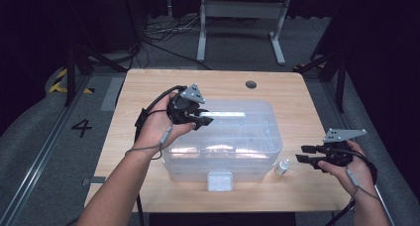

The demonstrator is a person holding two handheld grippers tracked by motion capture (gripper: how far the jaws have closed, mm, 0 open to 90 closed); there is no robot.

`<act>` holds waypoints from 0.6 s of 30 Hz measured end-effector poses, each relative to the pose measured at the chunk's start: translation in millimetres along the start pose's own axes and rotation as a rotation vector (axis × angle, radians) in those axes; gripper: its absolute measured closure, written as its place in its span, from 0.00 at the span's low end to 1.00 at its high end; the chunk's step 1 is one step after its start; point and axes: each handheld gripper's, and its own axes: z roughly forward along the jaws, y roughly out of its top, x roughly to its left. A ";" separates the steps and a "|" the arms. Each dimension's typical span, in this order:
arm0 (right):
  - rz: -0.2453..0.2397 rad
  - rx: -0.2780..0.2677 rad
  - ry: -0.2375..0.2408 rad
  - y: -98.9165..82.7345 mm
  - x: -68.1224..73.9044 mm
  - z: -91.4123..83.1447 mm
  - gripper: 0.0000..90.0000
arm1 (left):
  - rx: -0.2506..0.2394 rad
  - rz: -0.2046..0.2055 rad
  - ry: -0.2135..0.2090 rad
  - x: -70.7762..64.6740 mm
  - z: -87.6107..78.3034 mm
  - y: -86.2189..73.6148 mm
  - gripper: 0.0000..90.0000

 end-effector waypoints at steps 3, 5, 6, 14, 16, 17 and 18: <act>-0.002 -0.004 -0.001 0.4 2.0 -1.5 0.61 | 0.002 -0.012 -0.003 3.9 -0.8 3.7 0.79; -0.007 -0.012 -0.005 0.7 3.3 -3.1 0.61 | 0.003 -0.018 -0.003 5.6 -1.2 5.5 0.78; -0.007 -0.012 -0.005 0.7 3.3 -3.1 0.61 | 0.003 -0.018 -0.003 5.6 -1.2 5.5 0.78; -0.012 -0.032 -0.003 0.7 7.8 -9.8 0.61 | -0.013 -0.049 0.023 13.6 -2.8 12.9 0.78; -0.009 -0.042 -0.002 1.0 8.7 -13.0 0.61 | -0.010 -0.047 0.030 14.0 -3.0 14.2 0.77; -0.011 -0.046 -0.003 1.1 9.1 -13.8 0.61 | -0.006 -0.047 0.032 14.6 -3.2 15.2 0.78; -0.013 -0.050 0.000 1.4 9.8 -15.0 0.61 | -0.002 -0.048 0.033 15.1 -3.3 16.1 0.77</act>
